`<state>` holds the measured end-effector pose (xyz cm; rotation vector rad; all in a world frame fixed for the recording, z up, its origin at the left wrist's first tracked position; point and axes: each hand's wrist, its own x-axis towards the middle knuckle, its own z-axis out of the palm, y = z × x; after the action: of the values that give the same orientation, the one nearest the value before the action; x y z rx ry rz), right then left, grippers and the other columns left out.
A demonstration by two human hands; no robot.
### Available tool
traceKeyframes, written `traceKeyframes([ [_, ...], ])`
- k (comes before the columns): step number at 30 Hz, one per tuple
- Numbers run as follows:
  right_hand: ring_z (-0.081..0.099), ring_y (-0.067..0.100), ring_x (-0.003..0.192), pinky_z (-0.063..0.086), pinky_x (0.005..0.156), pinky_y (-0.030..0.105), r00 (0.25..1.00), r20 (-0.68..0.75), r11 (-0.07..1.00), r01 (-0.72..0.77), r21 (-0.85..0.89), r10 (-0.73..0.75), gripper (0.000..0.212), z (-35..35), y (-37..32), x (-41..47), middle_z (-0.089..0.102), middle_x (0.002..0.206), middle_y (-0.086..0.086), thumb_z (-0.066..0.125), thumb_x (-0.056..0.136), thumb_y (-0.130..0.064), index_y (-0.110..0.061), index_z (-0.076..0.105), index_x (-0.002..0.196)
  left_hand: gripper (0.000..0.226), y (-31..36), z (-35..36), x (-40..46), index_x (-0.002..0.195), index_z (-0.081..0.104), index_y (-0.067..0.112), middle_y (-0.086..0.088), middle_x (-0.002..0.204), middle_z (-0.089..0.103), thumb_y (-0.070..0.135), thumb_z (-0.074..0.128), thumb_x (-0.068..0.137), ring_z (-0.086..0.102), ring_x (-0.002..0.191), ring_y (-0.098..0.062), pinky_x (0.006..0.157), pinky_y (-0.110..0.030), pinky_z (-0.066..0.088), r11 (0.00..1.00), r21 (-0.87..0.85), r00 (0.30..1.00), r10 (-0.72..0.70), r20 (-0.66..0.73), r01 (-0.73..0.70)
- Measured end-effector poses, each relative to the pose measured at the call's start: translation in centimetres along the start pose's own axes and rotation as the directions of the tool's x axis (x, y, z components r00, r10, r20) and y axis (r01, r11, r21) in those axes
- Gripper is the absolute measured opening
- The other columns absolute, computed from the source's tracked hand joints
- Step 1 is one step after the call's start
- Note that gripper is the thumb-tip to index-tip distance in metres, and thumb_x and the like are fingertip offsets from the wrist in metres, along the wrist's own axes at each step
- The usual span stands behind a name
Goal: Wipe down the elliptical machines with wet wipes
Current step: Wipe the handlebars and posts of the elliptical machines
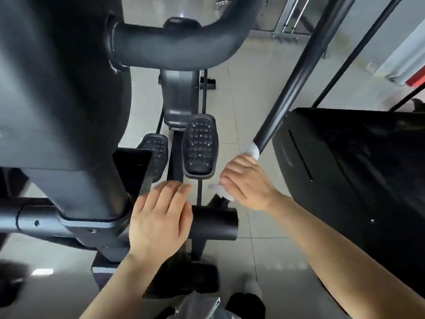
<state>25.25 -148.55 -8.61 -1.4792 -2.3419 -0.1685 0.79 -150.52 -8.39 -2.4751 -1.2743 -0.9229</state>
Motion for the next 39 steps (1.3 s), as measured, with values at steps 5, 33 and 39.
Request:
traceKeyframes([
  [5, 0.057, 0.026, 0.075, 0.043, 0.087, 0.039, 0.970, -0.167, 0.979, 0.159, -0.126, -0.179, 0.051, -0.1, 6.6, 1.1, 0.059, 0.073, 0.002, 0.024, 0.104, -0.028, -0.013, 0.062, 0.074, 0.032, 3.8, 0.3, 0.9, 0.109, 0.070, 0.009, -0.005, 0.108, 0.068, 0.024, 0.045, 0.095, 0.058, 0.101, -0.026, 0.084, -0.042, 0.041, 0.956, 0.050, 0.957, -0.290, -0.019, 0.291],
  [33, 0.058, 0.030, 0.093, 0.042, 0.098, 0.046, 0.826, 0.207, 0.773, 0.564, -0.291, -0.524, 0.060, -2.8, 10.7, 1.8, 0.059, 0.102, 0.004, 0.047, 0.083, 0.006, -0.018, 0.047, 0.138, 0.042, 7.6, 2.7, 0.3, 0.102, 0.072, 0.006, -0.008, 0.105, 0.069, 0.020, 0.033, 0.094, 0.064, 0.098, -0.032, 0.090, -0.046, 0.042, 0.856, 0.008, 0.826, -0.497, -0.266, 0.517],
  [39, 0.043, 0.029, 0.136, 0.020, 0.113, 0.060, 0.840, 0.130, 0.844, 0.535, -0.037, -0.526, 0.053, -1.7, 5.5, -1.3, 0.049, 0.147, 0.001, 0.045, 0.092, -0.022, -0.021, 0.043, 0.145, 0.041, 7.6, 2.7, 0.3, 0.104, 0.072, 0.006, -0.008, 0.106, 0.069, 0.019, 0.035, 0.093, 0.064, 0.098, -0.032, 0.091, -0.044, 0.041, 0.859, 0.016, 0.831, -0.491, -0.260, 0.512],
])
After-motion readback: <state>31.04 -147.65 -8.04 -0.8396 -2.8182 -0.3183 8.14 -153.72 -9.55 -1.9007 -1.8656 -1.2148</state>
